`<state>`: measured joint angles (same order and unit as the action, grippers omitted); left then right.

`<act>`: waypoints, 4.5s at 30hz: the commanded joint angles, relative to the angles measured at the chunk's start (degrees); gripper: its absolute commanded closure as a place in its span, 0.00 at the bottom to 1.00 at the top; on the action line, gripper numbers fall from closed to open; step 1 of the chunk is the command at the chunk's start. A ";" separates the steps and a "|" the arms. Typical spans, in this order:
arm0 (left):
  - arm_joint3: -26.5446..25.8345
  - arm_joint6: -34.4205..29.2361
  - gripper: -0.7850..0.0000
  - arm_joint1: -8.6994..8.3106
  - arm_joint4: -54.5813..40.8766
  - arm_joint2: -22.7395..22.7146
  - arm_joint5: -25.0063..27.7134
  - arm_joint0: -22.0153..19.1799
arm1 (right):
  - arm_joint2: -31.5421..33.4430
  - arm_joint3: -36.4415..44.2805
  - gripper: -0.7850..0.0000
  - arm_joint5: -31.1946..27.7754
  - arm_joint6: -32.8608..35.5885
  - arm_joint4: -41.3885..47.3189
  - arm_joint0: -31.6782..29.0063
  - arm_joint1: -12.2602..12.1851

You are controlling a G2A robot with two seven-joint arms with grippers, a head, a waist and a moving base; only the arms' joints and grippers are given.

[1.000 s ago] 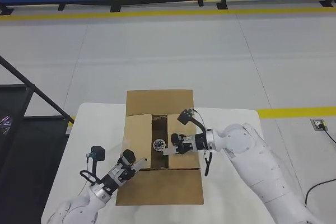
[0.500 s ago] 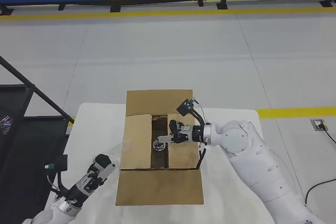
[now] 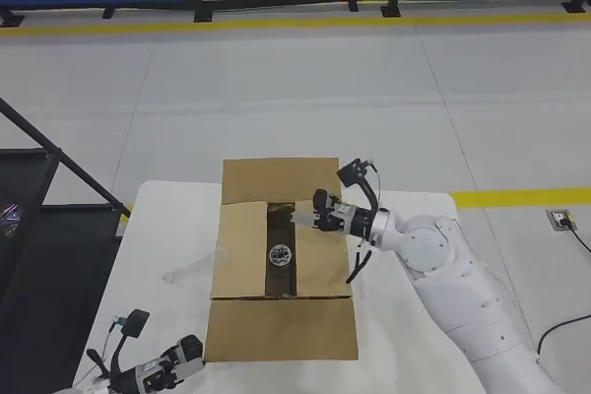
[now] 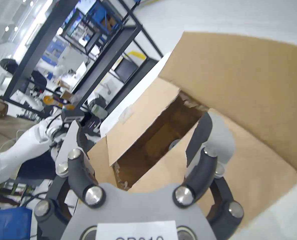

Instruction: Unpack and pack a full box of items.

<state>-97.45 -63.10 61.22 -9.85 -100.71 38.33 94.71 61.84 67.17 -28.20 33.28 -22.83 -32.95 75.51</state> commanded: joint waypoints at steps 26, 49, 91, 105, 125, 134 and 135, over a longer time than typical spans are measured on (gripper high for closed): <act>-4.84 5.04 0.00 -1.89 -3.43 7.43 1.64 -2.07 | -6.81 -44.39 0.00 -16.62 -7.88 12.28 17.94 8.22; -9.95 30.74 0.00 -0.51 6.36 10.91 -0.30 -4.73 | -4.37 -31.45 0.00 -28.98 13.83 31.25 12.20 2.33; -1.84 46.61 0.00 2.37 27.17 23.84 -9.97 -16.60 | -17.49 -20.36 0.00 -3.02 38.57 57.81 12.40 -2.38; -1.25 48.79 0.00 2.65 26.68 23.31 -8.97 -17.28 | -17.20 -19.16 0.00 -3.06 36.49 54.22 8.02 -2.18; 0.06 52.46 0.00 1.55 13.68 8.86 -5.12 -7.95 | -16.22 -19.66 0.00 -3.73 34.92 52.93 6.54 -2.24; 7.66 58.75 0.00 3.02 -0.24 12.29 -9.89 -7.30 | -16.22 -19.66 0.00 -3.73 34.92 52.93 6.54 -2.24; 8.69 57.86 0.00 3.21 -3.34 13.00 -9.85 -7.17 | -16.22 -19.66 0.00 -3.73 34.92 52.93 6.54 -2.24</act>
<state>-89.78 -4.40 64.27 -9.78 -88.38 28.37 87.43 45.61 47.51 -31.93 68.20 30.10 -26.41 73.27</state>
